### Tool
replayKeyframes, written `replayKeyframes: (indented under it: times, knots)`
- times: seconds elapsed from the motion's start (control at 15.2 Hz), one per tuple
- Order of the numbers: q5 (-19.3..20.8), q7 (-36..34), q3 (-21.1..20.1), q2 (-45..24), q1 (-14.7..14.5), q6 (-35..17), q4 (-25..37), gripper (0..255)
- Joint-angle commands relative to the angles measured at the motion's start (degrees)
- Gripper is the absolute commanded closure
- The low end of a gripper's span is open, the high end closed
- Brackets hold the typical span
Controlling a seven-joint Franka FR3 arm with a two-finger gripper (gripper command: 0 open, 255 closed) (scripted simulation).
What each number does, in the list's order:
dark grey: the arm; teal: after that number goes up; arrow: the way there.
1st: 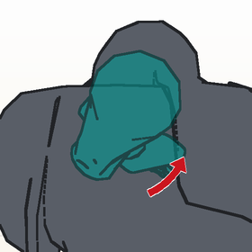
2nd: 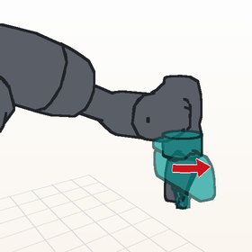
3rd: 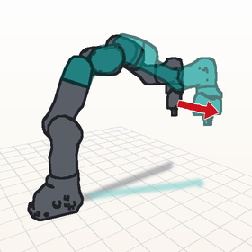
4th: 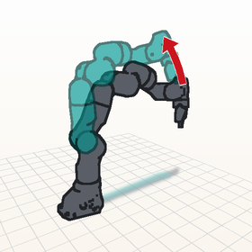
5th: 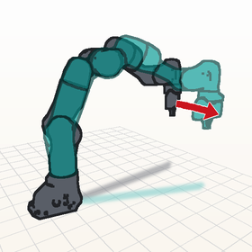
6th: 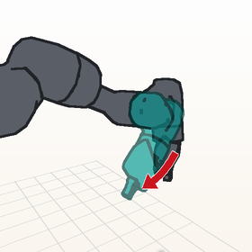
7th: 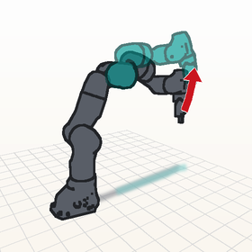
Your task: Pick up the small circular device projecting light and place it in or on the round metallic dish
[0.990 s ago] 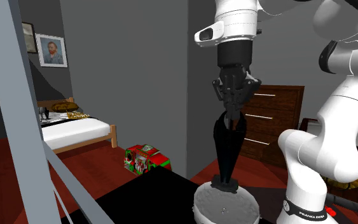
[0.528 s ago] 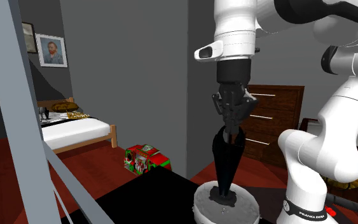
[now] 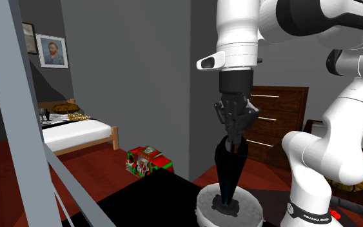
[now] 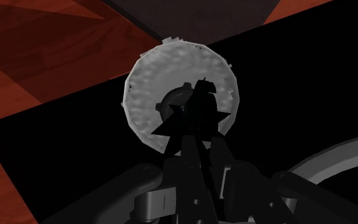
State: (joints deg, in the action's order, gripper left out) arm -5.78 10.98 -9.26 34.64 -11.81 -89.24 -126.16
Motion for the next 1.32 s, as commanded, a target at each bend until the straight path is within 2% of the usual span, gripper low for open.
replayKeyframes:
  times: [0.0,0.07,0.13,0.46,0.73,1.25]
  knots:
    - [0.0,0.0,0.0,0.0,0.0,0.0,0.0,255]
    - [0.0,0.0,0.0,0.0,0.0,0.0,0.0,255]
    - [0.0,0.0,0.0,0.0,0.0,0.0,0.0,0]
    - [0.0,0.0,0.0,0.0,0.0,0.0,0.0,0]
    - [0.5,-0.3,0.3,-2.5,0.3,6.8,9.2,0]
    - [0.5,-0.3,0.3,-2.5,0.3,6.8,9.2,0]
